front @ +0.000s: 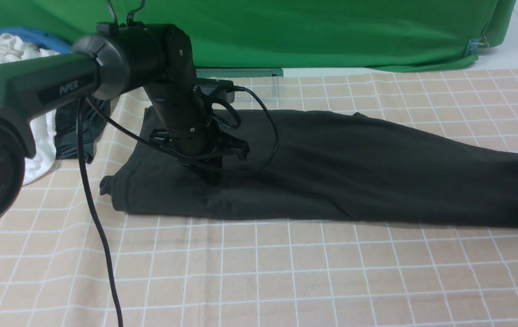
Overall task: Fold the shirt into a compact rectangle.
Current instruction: 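Pull the folded dark garment lengthwise by its ends to straighten it flat on the table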
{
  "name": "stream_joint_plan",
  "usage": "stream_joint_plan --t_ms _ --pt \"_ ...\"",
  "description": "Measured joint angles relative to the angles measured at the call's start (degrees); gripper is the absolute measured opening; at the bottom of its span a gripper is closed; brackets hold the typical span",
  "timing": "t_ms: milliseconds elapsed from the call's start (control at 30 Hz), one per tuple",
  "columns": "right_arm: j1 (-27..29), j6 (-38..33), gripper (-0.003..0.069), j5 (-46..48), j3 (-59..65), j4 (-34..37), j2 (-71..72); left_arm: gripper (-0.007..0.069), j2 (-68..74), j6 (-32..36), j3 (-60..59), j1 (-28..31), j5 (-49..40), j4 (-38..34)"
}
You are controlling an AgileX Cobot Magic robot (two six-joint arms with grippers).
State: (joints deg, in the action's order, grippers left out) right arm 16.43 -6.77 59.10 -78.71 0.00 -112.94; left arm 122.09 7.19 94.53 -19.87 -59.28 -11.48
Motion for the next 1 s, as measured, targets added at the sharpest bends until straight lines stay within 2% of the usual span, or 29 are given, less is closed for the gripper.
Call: stream_joint_plan --t_ms 167,300,433,567,633,833,900,1000 --pt "0.92 0.34 0.0080 4.18 -3.27 -2.70 0.83 0.0019 0.00 0.00 0.00 0.00 -0.07 -0.12" --pt "0.97 -0.10 0.0116 5.67 -3.77 -3.27 0.87 0.0019 0.00 0.00 0.00 0.00 -0.75 -0.18" --pt "0.97 0.30 0.0238 6.34 -3.77 -6.86 0.82 0.0019 -0.97 -0.92 0.00 0.53 -1.78 0.25" --pt "0.97 5.37 0.0396 7.17 -4.11 -14.05 0.78 0.0019 -4.27 -2.46 -0.04 2.91 -2.01 0.51" --pt "0.97 6.77 0.0440 7.50 -5.04 -15.52 0.78 0.0019 -5.58 -2.65 -0.04 4.50 -2.45 0.69" --pt "0.98 9.17 0.0448 7.27 -8.31 -10.64 1.66 0.0019 -6.01 -3.77 0.02 8.49 -4.29 0.96" --pt "0.98 7.26 0.0428 7.03 -8.92 -6.17 2.62 0.0019 -6.06 -3.90 -0.67 9.56 -4.79 1.32" --pt "0.98 5.83 0.0396 7.02 -8.95 -3.38 3.45 0.0019 -6.19 -3.90 -4.09 9.59 -5.30 1.77"
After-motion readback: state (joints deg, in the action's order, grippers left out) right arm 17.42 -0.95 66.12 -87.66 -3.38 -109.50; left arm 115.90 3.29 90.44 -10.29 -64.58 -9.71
